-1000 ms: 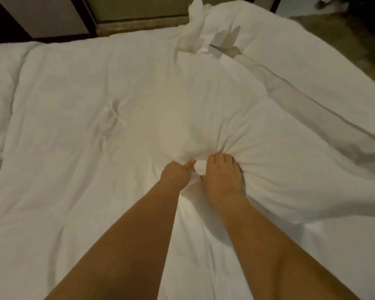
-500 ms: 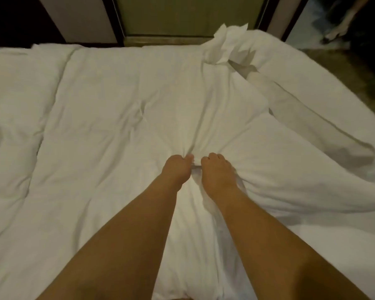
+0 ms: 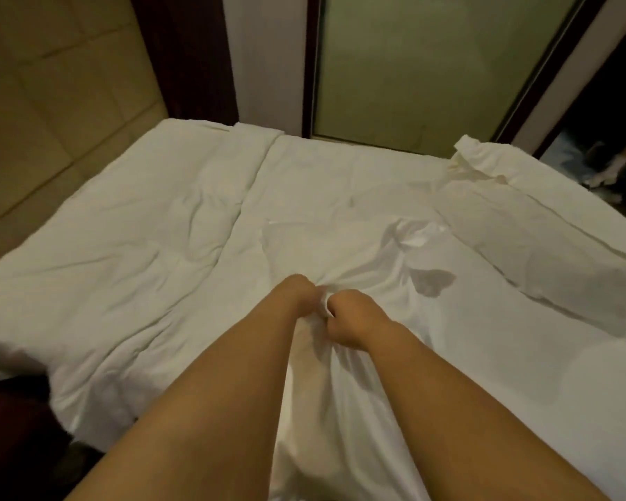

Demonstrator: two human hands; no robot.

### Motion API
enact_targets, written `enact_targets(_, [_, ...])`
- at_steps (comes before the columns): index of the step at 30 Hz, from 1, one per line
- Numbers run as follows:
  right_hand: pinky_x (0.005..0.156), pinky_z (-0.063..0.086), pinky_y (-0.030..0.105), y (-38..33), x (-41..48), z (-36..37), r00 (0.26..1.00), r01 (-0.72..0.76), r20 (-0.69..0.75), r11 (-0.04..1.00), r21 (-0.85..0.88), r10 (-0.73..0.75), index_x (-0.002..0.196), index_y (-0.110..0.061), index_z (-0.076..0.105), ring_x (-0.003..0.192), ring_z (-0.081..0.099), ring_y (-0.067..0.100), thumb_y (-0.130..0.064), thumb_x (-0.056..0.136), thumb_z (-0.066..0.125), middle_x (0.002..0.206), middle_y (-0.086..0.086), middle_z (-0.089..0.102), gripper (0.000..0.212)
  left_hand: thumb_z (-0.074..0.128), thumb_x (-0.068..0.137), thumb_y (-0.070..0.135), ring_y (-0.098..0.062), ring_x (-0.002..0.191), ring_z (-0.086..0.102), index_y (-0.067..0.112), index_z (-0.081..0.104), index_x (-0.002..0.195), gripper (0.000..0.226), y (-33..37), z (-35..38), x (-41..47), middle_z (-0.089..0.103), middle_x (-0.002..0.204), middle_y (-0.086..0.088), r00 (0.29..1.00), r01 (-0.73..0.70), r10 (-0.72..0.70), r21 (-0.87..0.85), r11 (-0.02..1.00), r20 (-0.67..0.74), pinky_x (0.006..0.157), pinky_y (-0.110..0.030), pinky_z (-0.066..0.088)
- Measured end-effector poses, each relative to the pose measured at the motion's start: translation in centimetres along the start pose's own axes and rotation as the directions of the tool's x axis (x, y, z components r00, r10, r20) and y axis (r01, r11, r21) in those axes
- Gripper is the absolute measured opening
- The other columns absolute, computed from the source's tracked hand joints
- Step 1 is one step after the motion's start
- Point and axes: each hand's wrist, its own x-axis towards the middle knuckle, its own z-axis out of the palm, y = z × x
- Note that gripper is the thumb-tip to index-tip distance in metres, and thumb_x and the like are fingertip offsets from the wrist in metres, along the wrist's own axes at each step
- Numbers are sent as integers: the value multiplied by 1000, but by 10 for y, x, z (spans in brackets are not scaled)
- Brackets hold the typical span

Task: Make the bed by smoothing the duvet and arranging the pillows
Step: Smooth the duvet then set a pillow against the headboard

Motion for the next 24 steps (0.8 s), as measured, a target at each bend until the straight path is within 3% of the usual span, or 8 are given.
enact_targets(2, [68,43,31,-30,-8,11,998,52,31,999,-9,-52,82,-21,60,84,60,30,-11,83,53,83,2,62,13,54,97,34,-33,119,55,-4,57,125,47,-29,-12,-15,57,129,-21,1000,11,-12,46,999,26,99,-35,43])
enact_targets(4, [64,38,31,-52,-14,25,996,72,55,997,-12,-72,63,-28,43,72,53,25,-11,81,52,66,-7,48,27,54,97,34,-32,119,55,-4,58,124,46,-53,-16,-28,58,128,-20,999,21,-23,73,997,38,98,-35,43])
enact_targets(6, [64,38,31,-66,-19,37,993,83,80,996,-22,-81,58,-31,34,66,49,21,-12,83,52,63,-8,42,36,52,98,35,-32,118,56,-2,58,124,46,-70,-14,-34,59,127,-20,999,36,-38,48,998,34,96,-35,43])
enact_targets(11, [63,42,31,-66,-9,35,993,33,108,999,34,-37,59,-19,46,62,48,18,-12,88,49,65,0,49,30,47,100,26,-35,113,60,-4,60,120,38,-89,-16,-18,63,121,-21,998,40,-47,-164,986,-38,96,-39,49])
enact_targets(13, [66,47,34,-56,4,23,996,14,87,998,57,-19,66,-13,56,70,56,23,-11,85,50,76,7,61,20,46,99,24,-36,113,59,-5,60,118,37,-92,-24,-4,62,120,-22,996,35,-54,-241,970,-73,99,-42,48])
enact_targets(15, [71,49,34,-43,24,12,999,-13,41,998,68,10,67,-15,55,79,60,26,-13,85,50,84,8,62,19,47,97,22,-38,114,58,-6,60,118,37,-94,-35,12,62,121,-23,991,44,-79,-285,957,-110,100,-44,48])
enact_targets(19, [68,47,33,-17,77,-7,998,-47,-28,997,57,48,75,-11,55,80,59,27,-14,89,46,84,8,60,17,49,94,18,-37,110,60,-5,61,115,34,-89,-53,59,63,119,-22,981,81,-120,-247,966,-150,96,-41,50])
enact_targets(24, [70,47,33,17,176,-24,993,-34,-113,999,22,37,82,-9,59,86,60,28,-8,90,41,91,8,61,20,52,96,20,-31,116,55,4,58,122,31,-61,-71,142,59,125,-13,977,125,-134,-65,990,-164,95,-36,44])
